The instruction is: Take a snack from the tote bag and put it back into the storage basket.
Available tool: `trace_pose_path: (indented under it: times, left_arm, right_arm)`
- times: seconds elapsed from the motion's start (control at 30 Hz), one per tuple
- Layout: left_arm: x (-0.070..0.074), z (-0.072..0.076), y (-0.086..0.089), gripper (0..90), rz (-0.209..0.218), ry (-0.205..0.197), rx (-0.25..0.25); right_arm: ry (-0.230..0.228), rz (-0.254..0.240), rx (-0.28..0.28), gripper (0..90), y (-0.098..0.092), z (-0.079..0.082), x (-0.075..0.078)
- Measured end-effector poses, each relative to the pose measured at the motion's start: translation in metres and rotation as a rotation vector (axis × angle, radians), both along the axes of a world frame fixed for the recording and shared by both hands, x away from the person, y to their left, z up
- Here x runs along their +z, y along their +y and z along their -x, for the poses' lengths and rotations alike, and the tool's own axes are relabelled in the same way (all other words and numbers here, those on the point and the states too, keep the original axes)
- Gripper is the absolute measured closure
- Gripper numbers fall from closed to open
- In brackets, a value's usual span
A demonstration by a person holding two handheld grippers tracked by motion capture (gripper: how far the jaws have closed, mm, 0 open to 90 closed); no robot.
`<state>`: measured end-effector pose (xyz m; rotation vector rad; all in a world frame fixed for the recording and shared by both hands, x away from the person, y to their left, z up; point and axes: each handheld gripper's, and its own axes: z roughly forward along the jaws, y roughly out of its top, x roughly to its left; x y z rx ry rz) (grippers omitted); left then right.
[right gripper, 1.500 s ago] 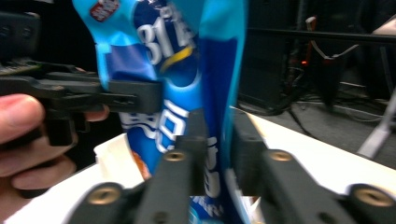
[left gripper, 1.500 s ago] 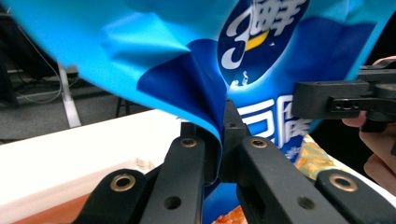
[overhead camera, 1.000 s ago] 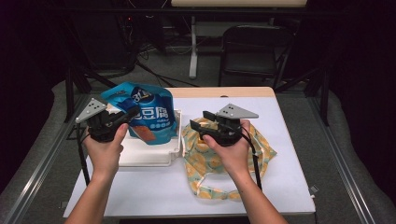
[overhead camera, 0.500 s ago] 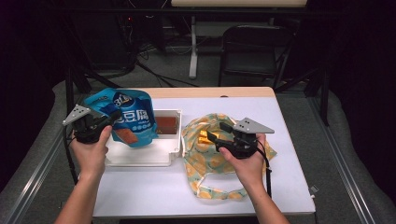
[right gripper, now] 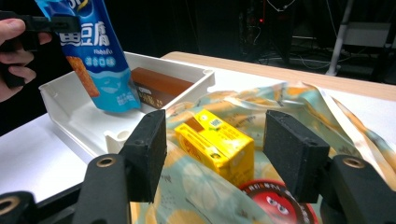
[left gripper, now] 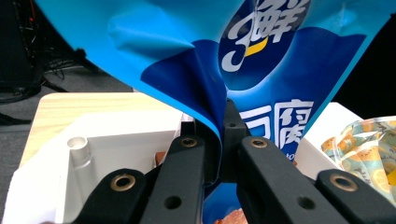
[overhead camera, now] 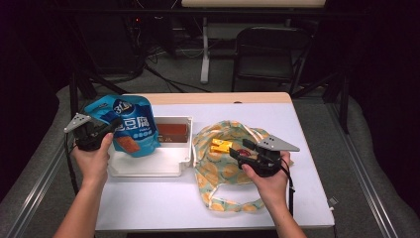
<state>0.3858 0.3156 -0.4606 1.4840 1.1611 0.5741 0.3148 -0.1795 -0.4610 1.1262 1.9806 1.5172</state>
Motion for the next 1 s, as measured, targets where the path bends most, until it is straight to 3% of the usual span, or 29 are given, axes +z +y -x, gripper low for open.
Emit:
trace_pose_path:
  times: [0.17, 0.27, 0.53, 0.7, 0.83, 0.87, 0.93, 1.0]
  left_arm:
    - [0.0, 0.002, 0.004, 89.6, -0.015, 0.005, -0.007]
    - [0.001, 0.006, 0.007, 89.5, -0.051, -0.005, 0.001]
    - [-0.011, 0.006, 0.016, 88.2, -0.05, 0.026, -0.009]
    - [-0.019, 0.01, 0.021, 83.9, 0.027, 0.009, 0.008]
    - [-0.017, 0.015, 0.019, 54.2, 0.012, 0.028, 0.017]
    - [-0.016, 0.018, 0.017, 54.2, 0.001, 0.031, 0.022]
    - [-0.014, 0.024, 0.017, 40.4, 0.011, 0.033, 0.019]
    - [-0.014, 0.033, 0.015, 37.4, 0.019, 0.041, 0.032]
  right_arm:
    - [0.011, -0.01, -0.021, 39.9, -0.009, 0.004, -0.007]
    - [0.018, -0.01, -0.028, 39.9, -0.014, 0.006, -0.01]
    - [0.03, -0.017, -0.048, 39.9, -0.026, 0.009, -0.017]
    - [0.032, -0.011, -0.058, 39.8, -0.03, 0.01, -0.019]
    - [0.035, -0.006, -0.066, 40.3, -0.032, 0.01, -0.021]
    - [0.035, -0.007, -0.066, 40.6, -0.033, 0.01, -0.021]
    - [0.031, -0.022, -0.073, 44.3, -0.035, 0.009, -0.022]
    - [0.031, -0.025, -0.077, 45.3, -0.037, 0.009, -0.022]
